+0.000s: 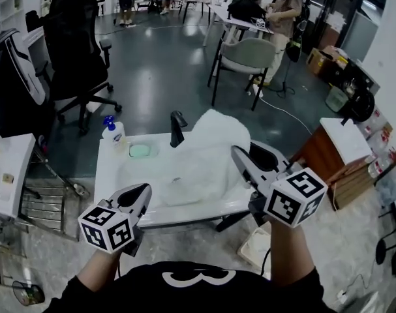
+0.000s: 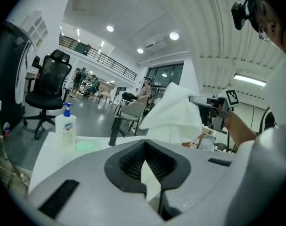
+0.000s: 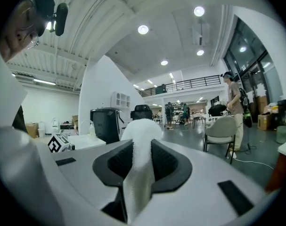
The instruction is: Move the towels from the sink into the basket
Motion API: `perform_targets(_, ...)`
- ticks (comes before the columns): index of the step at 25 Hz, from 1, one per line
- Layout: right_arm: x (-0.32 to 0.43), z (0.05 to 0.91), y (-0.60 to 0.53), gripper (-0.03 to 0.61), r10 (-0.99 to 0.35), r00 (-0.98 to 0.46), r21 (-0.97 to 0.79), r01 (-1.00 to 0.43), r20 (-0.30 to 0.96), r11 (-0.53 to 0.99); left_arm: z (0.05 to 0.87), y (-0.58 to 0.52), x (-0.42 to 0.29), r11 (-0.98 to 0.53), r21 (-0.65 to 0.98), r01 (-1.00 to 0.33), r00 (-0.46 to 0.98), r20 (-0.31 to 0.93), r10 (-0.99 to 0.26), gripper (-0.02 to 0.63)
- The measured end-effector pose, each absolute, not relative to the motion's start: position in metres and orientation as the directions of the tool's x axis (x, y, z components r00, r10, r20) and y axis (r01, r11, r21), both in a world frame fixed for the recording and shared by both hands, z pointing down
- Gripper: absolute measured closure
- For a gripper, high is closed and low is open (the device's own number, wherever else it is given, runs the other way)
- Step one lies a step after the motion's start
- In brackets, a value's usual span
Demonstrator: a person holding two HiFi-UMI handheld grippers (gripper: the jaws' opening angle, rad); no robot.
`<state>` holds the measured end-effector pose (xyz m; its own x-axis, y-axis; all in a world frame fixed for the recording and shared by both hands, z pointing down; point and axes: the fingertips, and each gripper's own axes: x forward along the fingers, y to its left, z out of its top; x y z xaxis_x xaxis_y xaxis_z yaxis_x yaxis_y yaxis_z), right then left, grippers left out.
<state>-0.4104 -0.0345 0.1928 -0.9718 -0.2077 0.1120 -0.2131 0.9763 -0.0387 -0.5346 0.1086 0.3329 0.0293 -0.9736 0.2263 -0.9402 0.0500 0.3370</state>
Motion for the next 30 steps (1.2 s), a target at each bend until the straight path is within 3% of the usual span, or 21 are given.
perform_targets(13,-0.213,0.113,-0.098,0.48,-0.456,-0.89,0.022,-0.456,-0.012,0.89,0.305,0.028,-0.412,-0.102,0.349,-0.932,0.174,0.184,-0.967,0.607)
perform_targets(30,0.07,0.138,-0.18,0.48,-0.706,-0.708,-0.03,-0.706,-0.005,0.708,0.318,-0.08,-0.185,-0.295,0.321,-0.9,0.383,0.26,-0.886,0.607)
